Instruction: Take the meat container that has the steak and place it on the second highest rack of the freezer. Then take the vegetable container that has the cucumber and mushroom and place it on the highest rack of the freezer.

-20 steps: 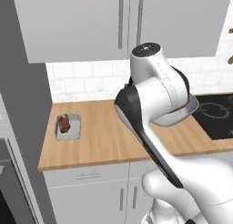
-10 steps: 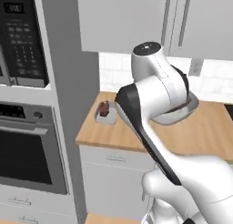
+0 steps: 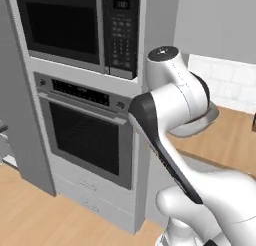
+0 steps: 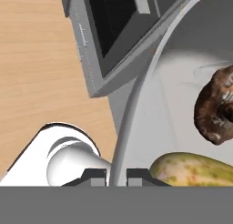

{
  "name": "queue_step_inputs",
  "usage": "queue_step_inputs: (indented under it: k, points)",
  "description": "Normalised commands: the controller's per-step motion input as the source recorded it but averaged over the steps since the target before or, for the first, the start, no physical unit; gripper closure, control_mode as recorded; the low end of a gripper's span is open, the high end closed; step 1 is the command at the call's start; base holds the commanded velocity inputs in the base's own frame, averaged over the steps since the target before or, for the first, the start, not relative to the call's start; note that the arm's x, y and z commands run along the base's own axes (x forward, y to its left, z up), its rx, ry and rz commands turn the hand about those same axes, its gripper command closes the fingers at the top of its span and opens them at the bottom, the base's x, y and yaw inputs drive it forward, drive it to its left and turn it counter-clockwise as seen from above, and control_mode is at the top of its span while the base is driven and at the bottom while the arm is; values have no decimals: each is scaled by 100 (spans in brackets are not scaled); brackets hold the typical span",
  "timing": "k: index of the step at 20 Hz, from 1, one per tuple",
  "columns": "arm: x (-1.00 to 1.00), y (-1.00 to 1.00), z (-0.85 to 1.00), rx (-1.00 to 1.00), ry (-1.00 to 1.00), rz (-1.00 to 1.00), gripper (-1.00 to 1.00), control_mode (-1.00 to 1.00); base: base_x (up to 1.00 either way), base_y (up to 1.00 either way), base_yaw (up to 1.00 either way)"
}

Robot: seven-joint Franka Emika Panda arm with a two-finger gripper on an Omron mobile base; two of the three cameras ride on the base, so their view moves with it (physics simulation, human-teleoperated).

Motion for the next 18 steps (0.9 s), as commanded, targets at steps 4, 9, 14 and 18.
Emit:
queue_step_inputs:
  k: [4, 9, 14, 18]
  points:
    - [0, 0, 0, 0, 0, 0, 100, 100, 1, 91, 17]
    - [0, 0, 0, 0, 0, 0, 100, 100, 31, 89, 0]
    - [0, 0, 0, 0, 0, 0, 100, 100, 67, 87, -8]
    - [0, 0, 0, 0, 0, 0, 100, 100, 35, 90, -18]
